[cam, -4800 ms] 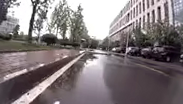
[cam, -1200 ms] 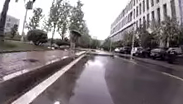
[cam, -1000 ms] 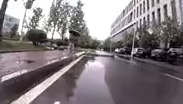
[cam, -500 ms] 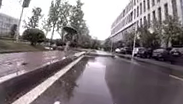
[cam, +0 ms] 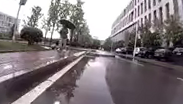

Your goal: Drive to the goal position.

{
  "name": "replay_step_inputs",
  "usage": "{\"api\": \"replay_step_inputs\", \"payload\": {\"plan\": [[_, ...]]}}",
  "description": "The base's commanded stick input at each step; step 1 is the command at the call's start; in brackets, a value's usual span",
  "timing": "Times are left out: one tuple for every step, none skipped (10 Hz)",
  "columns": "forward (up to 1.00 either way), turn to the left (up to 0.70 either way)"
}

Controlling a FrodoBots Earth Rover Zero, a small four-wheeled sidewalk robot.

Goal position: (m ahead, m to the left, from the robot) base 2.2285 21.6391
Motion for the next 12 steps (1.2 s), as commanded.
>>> {"api": "replay_step_inputs", "payload": {"plan": [[0.7, 0.0], [0.7, 0.0], [0.7, 0.0], [0.7, 0.0], [0.7, 0.0], [0.7, 0.0], [0.7, 0.0], [0.7, 0.0], [0.7, 0.0], [0.7, 0.0], [0.7, 0.0], [0.7, 0.0]]}}
